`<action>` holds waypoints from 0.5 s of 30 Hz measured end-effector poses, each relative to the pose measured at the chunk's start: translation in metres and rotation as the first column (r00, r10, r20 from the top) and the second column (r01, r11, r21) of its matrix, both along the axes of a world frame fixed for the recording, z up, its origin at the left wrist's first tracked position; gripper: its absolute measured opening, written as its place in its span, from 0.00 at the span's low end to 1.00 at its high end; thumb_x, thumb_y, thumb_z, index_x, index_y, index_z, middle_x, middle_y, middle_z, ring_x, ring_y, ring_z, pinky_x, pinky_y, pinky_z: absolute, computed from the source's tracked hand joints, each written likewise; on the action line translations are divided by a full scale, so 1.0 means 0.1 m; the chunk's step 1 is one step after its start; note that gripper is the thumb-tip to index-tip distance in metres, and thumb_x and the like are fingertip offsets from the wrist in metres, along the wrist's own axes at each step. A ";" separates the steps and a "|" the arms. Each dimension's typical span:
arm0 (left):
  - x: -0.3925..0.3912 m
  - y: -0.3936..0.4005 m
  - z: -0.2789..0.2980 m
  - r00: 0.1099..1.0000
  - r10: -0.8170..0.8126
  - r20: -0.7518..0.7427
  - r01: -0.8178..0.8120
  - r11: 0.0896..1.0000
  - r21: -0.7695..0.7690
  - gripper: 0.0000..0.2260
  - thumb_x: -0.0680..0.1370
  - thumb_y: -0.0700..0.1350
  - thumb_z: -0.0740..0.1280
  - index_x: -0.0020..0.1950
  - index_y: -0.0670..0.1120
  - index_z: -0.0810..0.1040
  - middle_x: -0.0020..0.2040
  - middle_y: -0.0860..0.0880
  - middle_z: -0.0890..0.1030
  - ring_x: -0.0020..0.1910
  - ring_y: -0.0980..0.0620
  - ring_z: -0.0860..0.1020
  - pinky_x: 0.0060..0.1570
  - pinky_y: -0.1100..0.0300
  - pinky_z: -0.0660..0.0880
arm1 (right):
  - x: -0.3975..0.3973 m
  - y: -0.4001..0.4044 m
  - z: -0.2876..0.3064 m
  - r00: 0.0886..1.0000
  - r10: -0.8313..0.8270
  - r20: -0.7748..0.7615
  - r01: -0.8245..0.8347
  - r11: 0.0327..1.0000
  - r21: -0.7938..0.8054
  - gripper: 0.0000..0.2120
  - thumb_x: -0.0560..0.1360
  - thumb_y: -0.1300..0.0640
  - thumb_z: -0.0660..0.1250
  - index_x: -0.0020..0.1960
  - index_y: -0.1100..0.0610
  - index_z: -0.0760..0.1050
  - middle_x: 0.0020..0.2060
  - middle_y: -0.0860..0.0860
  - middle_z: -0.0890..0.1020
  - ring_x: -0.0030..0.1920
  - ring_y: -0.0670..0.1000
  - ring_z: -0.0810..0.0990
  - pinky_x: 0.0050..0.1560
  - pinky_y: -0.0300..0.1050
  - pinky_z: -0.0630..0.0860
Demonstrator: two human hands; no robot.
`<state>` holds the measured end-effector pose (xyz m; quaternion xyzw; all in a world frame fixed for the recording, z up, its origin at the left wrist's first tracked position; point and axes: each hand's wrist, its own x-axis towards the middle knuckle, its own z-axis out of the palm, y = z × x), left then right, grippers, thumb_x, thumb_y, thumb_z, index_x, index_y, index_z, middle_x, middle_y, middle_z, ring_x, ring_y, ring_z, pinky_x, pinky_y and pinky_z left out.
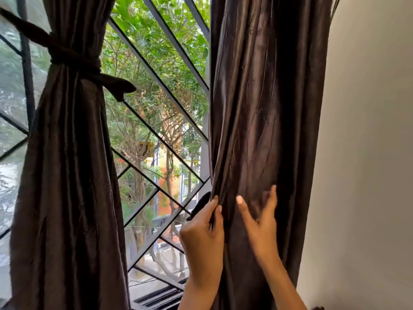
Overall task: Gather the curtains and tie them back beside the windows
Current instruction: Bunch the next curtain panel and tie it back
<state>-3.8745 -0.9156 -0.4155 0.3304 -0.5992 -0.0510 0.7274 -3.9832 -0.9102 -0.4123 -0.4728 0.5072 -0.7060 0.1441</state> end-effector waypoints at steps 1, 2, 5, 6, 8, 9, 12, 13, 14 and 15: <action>0.01 0.00 0.00 1.000 0.006 0.008 -0.006 1.000 0.004 0.12 0.68 0.34 0.76 0.49 0.43 0.85 0.42 0.51 0.85 0.44 0.61 0.80 0.43 0.77 0.71 | 0.01 -0.06 0.02 0.987 0.125 0.105 -0.128 0.991 0.024 0.47 0.68 0.42 0.68 0.78 0.47 0.45 0.71 0.48 0.67 0.65 0.42 0.72 0.66 0.38 0.65; 0.01 0.01 0.00 1.000 0.013 0.013 -0.013 1.000 0.007 0.11 0.68 0.34 0.76 0.49 0.43 0.85 0.41 0.50 0.85 0.44 0.60 0.80 0.42 0.79 0.69 | 0.02 -0.11 0.02 0.962 0.215 0.170 -0.222 0.975 0.025 0.44 0.70 0.45 0.68 0.78 0.49 0.47 0.65 0.48 0.75 0.59 0.41 0.77 0.64 0.40 0.70; 0.05 0.01 0.01 0.999 0.022 0.025 -0.022 1.000 0.011 0.11 0.68 0.34 0.76 0.49 0.42 0.85 0.40 0.50 0.85 0.43 0.60 0.80 0.43 0.79 0.70 | 0.09 -0.25 -0.03 0.959 0.260 0.114 -0.262 0.965 -0.004 0.29 0.74 0.61 0.68 0.72 0.56 0.61 0.45 0.47 0.84 0.46 0.38 0.82 0.53 0.33 0.76; 0.08 0.01 0.01 0.999 0.026 0.023 -0.027 1.000 0.013 0.11 0.68 0.35 0.76 0.49 0.42 0.85 0.40 0.50 0.85 0.43 0.60 0.80 0.43 0.78 0.71 | 0.11 -0.28 -0.06 0.971 0.223 0.085 -0.223 0.975 -0.008 0.27 0.74 0.62 0.69 0.70 0.58 0.65 0.46 0.48 0.84 0.46 0.38 0.81 0.52 0.33 0.76; 0.13 0.01 0.02 1.000 0.026 0.008 -0.026 0.999 0.032 0.11 0.68 0.36 0.76 0.50 0.44 0.84 0.41 0.51 0.85 0.43 0.61 0.80 0.43 0.76 0.72 | 0.15 -0.29 -0.08 0.993 0.118 0.004 -0.118 0.993 -0.020 0.30 0.71 0.52 0.71 0.71 0.55 0.68 0.60 0.49 0.79 0.59 0.39 0.77 0.61 0.38 0.73; 0.16 0.02 0.03 1.000 0.028 0.003 -0.028 0.999 0.041 0.11 0.69 0.36 0.76 0.50 0.44 0.85 0.41 0.51 0.85 0.44 0.62 0.80 0.43 0.78 0.71 | 0.16 -0.30 -0.08 0.993 0.112 -0.041 -0.112 0.994 -0.013 0.34 0.70 0.46 0.71 0.73 0.52 0.65 0.67 0.47 0.73 0.66 0.40 0.71 0.67 0.41 0.69; 0.23 0.04 0.04 0.999 0.028 -0.020 -0.027 0.998 0.059 0.10 0.68 0.37 0.76 0.48 0.44 0.85 0.38 0.52 0.85 0.45 0.64 0.78 0.41 0.82 0.68 | 0.26 -0.29 -0.02 0.955 0.296 0.029 -0.297 0.954 0.044 0.38 0.70 0.43 0.65 0.76 0.47 0.56 0.70 0.44 0.69 0.70 0.42 0.67 0.72 0.46 0.64; 0.24 0.05 0.05 0.999 0.016 -0.035 -0.013 0.997 0.071 0.10 0.68 0.37 0.76 0.48 0.44 0.85 0.38 0.52 0.84 0.43 0.65 0.78 0.40 0.82 0.68 | 0.28 -0.31 0.00 0.936 0.341 0.084 -0.345 0.938 0.042 0.36 0.71 0.44 0.65 0.76 0.47 0.57 0.65 0.45 0.75 0.66 0.42 0.72 0.70 0.46 0.67; 0.25 0.06 0.04 0.999 0.009 -0.043 -0.006 0.997 0.080 0.10 0.68 0.37 0.76 0.48 0.45 0.85 0.37 0.53 0.84 0.42 0.65 0.78 0.39 0.82 0.67 | 0.28 -0.32 0.01 0.922 0.368 0.123 -0.375 0.926 0.036 0.32 0.73 0.47 0.65 0.74 0.49 0.61 0.58 0.46 0.80 0.61 0.43 0.77 0.67 0.44 0.71; 0.26 0.06 0.04 0.999 0.009 -0.041 -0.006 0.997 0.083 0.10 0.68 0.37 0.76 0.48 0.45 0.85 0.36 0.53 0.84 0.41 0.65 0.78 0.39 0.82 0.67 | 0.29 -0.33 0.02 0.908 0.388 0.157 -0.394 0.919 0.009 0.26 0.74 0.52 0.66 0.71 0.51 0.66 0.51 0.46 0.83 0.55 0.43 0.80 0.62 0.41 0.74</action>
